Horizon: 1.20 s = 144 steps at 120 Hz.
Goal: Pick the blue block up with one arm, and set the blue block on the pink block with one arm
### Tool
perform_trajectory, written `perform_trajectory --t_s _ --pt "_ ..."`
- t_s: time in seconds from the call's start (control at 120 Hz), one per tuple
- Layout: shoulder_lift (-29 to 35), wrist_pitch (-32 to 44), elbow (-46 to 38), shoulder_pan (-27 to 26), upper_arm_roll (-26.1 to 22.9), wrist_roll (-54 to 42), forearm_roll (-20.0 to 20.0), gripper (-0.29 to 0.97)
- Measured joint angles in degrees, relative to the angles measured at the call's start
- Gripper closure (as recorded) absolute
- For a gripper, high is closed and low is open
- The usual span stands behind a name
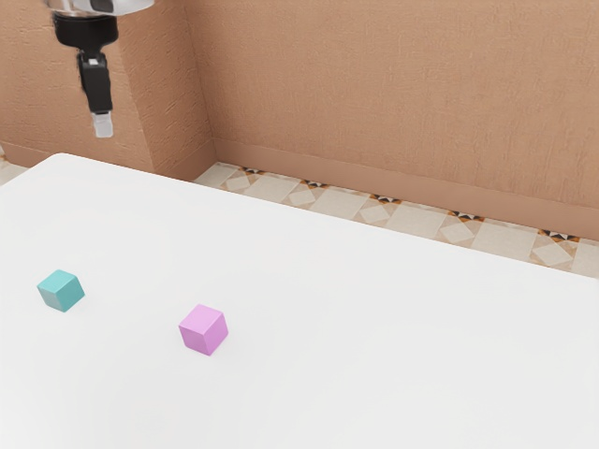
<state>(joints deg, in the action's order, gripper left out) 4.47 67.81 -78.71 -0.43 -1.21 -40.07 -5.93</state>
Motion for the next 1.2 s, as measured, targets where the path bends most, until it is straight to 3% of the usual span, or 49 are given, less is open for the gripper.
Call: perform_trajectory --t_s 0.142,0.217,0.333,0.433,0.517,0.6,0.758,0.917,1.2 --pt "1.9 0.7 -1.1 -1.6 0.0 -1.5 1.3 0.00" --pt "7.5 0.9 -8.3 0.4 0.2 -2.1 2.6 0.00" --pt "12.1 4.2 -21.4 5.4 1.8 -7.4 0.0 0.00" --pt "12.9 14.7 -34.8 5.4 8.6 -14.8 -0.7 0.00" --pt "12.7 25.9 -42.5 5.5 15.8 -23.2 1.7 0.00" --pt "10.1 33.6 -43.9 6.5 17.6 -31.1 2.4 0.00" --pt "3.1 44.6 -44.2 7.7 18.0 -43.6 -3.0 0.00" --pt "-4.4 52.4 -44.5 11.3 18.0 -54.0 -4.9 0.00" --pt "-12.3 60.6 -43.2 15.8 17.9 -70.3 2.0 0.00"
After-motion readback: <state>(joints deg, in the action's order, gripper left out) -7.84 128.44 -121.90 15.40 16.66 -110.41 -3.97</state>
